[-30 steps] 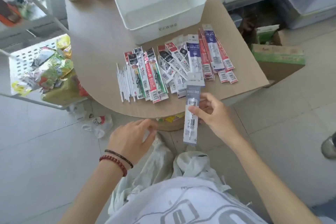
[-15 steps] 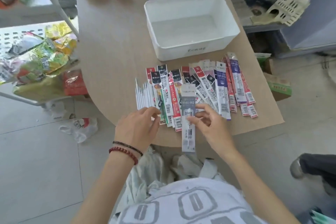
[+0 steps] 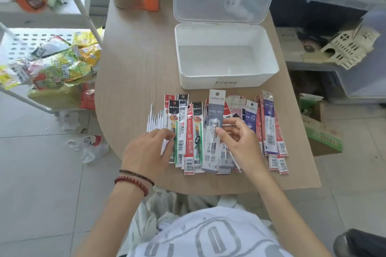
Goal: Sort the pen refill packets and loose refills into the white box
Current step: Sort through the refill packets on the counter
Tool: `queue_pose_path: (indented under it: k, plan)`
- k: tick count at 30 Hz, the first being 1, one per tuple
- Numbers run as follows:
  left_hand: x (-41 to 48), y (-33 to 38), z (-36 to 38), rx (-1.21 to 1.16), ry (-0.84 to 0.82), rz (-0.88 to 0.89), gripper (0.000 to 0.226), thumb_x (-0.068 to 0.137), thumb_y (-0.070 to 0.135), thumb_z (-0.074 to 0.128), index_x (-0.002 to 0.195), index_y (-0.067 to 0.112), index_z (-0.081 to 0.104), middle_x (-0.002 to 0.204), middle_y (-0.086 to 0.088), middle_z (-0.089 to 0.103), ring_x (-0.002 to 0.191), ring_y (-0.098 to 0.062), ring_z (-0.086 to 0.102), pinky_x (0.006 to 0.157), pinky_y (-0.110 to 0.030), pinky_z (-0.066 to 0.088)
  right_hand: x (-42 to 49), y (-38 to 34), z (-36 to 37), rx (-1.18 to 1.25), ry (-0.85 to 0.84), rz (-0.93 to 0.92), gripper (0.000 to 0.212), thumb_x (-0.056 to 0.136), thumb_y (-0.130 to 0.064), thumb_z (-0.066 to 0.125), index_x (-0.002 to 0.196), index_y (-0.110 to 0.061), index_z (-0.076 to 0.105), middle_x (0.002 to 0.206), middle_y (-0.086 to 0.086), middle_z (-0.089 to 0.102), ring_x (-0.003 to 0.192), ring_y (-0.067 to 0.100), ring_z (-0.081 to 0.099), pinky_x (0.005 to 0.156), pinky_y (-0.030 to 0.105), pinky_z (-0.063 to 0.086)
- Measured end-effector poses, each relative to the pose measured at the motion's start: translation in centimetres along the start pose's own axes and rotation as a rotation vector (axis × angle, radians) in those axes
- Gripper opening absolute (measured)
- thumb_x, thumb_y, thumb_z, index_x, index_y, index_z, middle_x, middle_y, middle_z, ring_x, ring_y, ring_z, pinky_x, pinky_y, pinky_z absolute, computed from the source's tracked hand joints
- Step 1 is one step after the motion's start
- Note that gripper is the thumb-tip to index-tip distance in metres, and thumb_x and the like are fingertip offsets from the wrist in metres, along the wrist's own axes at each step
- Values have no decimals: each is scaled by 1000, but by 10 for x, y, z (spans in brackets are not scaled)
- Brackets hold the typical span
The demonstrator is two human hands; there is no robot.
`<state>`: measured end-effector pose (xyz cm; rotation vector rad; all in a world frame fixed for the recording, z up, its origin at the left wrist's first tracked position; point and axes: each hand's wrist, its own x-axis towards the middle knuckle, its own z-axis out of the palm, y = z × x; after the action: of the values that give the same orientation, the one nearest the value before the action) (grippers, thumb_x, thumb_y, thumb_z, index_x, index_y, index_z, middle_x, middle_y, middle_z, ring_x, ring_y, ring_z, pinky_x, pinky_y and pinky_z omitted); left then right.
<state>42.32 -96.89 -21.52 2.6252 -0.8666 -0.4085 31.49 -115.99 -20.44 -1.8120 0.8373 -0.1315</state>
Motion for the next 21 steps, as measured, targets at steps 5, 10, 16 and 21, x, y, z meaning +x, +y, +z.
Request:
queue_pose_path:
  k: [5, 10, 16, 21]
  plan:
    - [-1, 42, 15, -14, 80, -67, 25, 94, 38, 43, 109, 29, 61, 106, 13, 66, 87, -9, 60, 69, -22, 48, 17, 6, -35, -48, -108, -29, 22, 88, -30, 69, 108, -28, 58, 97, -11, 67, 86, -1, 66, 71, 19, 57]
    - [1, 69, 33, 32, 130, -133, 23, 93, 38, 45, 109, 31, 61, 108, 14, 64, 92, -7, 59, 74, -24, 49, 36, 12, -37, -226, -201, -87, 41, 86, -29, 71, 122, -27, 52, 92, -11, 68, 67, 2, 67, 56, 19, 57]
    - [3, 72, 36, 39, 166, -174, 18, 91, 35, 51, 103, 30, 63, 103, 13, 66, 89, -9, 61, 70, -28, 53, 48, 11, -34, -178, -254, -88, 38, 86, -27, 70, 120, -27, 53, 93, -11, 66, 71, 4, 67, 54, 17, 56]
    - [15, 65, 22, 81, 195, -164, 17, 91, 34, 52, 102, 28, 64, 103, 12, 67, 83, -10, 61, 67, -24, 50, 59, -4, -35, 29, -249, -72, 29, 85, -26, 70, 111, -25, 58, 100, -5, 69, 80, 9, 70, 55, 21, 57]
